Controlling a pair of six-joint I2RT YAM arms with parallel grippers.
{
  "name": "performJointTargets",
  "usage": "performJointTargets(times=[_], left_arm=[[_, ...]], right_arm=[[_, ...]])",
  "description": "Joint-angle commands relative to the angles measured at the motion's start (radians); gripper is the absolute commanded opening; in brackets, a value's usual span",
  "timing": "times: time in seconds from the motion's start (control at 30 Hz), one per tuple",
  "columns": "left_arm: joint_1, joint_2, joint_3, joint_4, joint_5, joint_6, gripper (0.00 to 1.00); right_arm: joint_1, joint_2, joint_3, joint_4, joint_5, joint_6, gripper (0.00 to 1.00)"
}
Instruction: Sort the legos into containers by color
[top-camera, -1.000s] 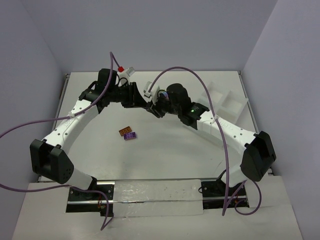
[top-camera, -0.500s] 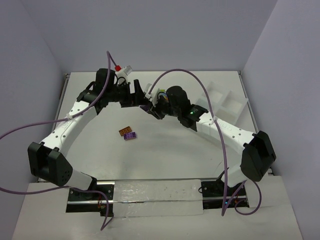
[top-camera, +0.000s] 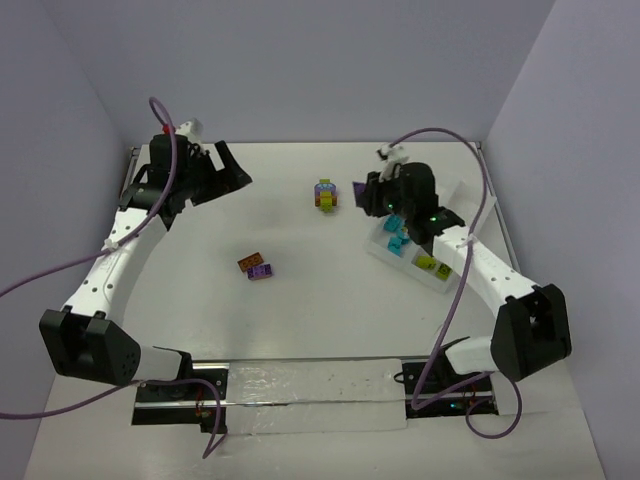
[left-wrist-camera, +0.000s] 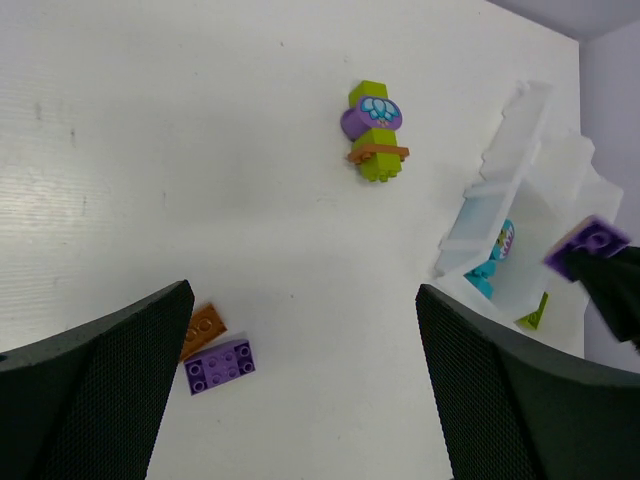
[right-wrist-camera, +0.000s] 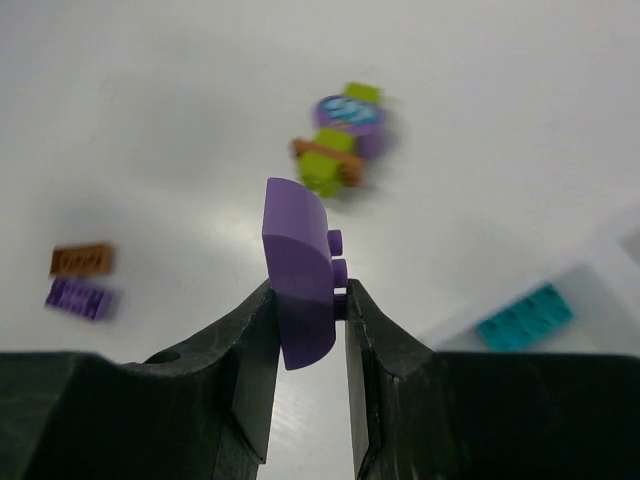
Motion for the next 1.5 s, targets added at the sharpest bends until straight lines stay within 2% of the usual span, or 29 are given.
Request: performJointTargets(times=[0.0, 0.03, 0.17, 0.23, 0.5, 0.87, 1.27, 1.47], left_arm=[[0.004, -0.030, -0.013, -0.001, -0.017, -0.004, 0.99], [0.004, -0.030, -0.022, -0.006, -0.020, -0.002, 0.99], [0.003, -0.048, -0.040, -0.023, -0.040, 0.013, 0.99], [0.004, -0.063, -0.050, -0.027, -0.053, 0.016, 0.99], [0.004, -0.081, -0.071, -0.021, -0.037, 0.007, 0.99], [0.005, -0.082, -0.090, -0.048, -0.060, 0.030, 0.99], [0.006, -0.086, -0.105, -0.050, -0.091, 0.018, 0.99], [0.007, -0.075, -0.106, -0.058, -0.104, 0.022, 0.99]], right_arm=[[-0.121, -0.066, -0.029, -0.047, 0.212, 0.301, 0.00], [-0.150, -0.074, -0.040, -0.055, 0.277, 0.357, 0.00], [-0.265, -0.088, -0.059, -0.080, 0.321, 0.494, 0.00], [-0.284, -0.078, -0.008, -0.164, 0.460, 0.522, 0.00], [-0.351, -0.014, 0.088, -0.252, 0.571, 0.462, 0.00], [-0.507, 0.037, 0.092, -0.219, 0.547, 0.431, 0.00], [-0.528, 0.068, 0.098, -0.213, 0.484, 0.431, 0.00], [-0.531, 0.108, 0.157, -0.244, 0.370, 0.381, 0.00]])
